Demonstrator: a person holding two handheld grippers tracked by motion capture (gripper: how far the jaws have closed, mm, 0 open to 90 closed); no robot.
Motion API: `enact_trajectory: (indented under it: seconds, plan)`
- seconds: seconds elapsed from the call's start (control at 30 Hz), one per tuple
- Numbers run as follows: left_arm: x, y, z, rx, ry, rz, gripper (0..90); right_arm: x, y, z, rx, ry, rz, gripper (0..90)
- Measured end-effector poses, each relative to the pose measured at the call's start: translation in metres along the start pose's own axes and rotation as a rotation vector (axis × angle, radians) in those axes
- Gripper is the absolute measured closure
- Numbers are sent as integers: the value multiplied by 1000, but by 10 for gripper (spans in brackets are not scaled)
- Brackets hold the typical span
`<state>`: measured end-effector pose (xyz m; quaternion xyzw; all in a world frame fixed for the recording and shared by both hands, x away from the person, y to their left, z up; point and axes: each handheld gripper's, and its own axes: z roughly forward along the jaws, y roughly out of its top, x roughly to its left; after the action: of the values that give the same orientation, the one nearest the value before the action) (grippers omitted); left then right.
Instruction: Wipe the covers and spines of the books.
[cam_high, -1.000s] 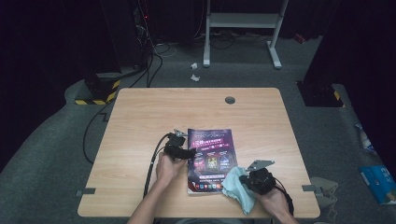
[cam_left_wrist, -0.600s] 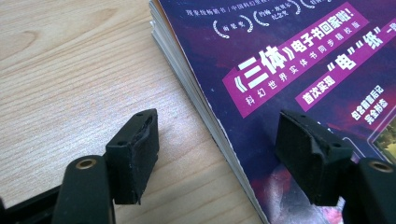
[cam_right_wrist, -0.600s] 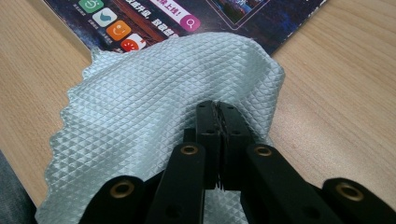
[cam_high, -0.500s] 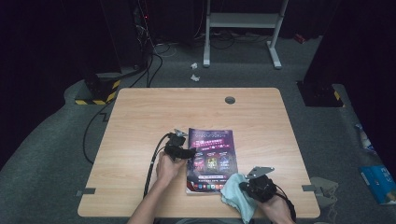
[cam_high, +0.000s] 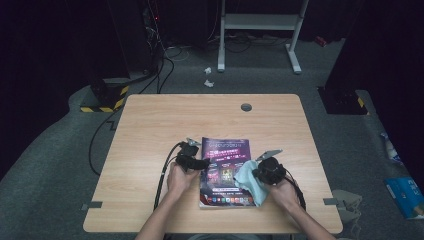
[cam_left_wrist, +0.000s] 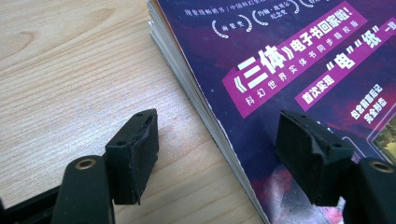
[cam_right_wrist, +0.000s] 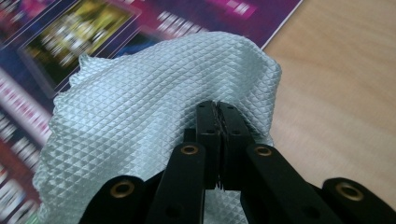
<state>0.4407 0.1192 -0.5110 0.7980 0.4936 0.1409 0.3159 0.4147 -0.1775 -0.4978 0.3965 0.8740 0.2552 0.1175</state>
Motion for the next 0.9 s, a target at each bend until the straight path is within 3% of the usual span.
enact_trajectory:
  seconds: [0.3,0.53,0.7,0.83,0.9]
  plan:
    - [1,1,0,2,-6,4,300,-25,39,24,10,-60,44,882]
    - [1,0,0,0,-5,3,301,-40,59,38,-4,-93,83,881]
    - [0,2,0,5,-13,-3,317,-49,64,44,-37,-94,131,880]
    - [1,3,0,12,-20,-7,327,-53,71,47,-17,-128,122,879]
    - [1,3,0,13,-26,-8,338,-56,69,47,-25,-123,129,879]
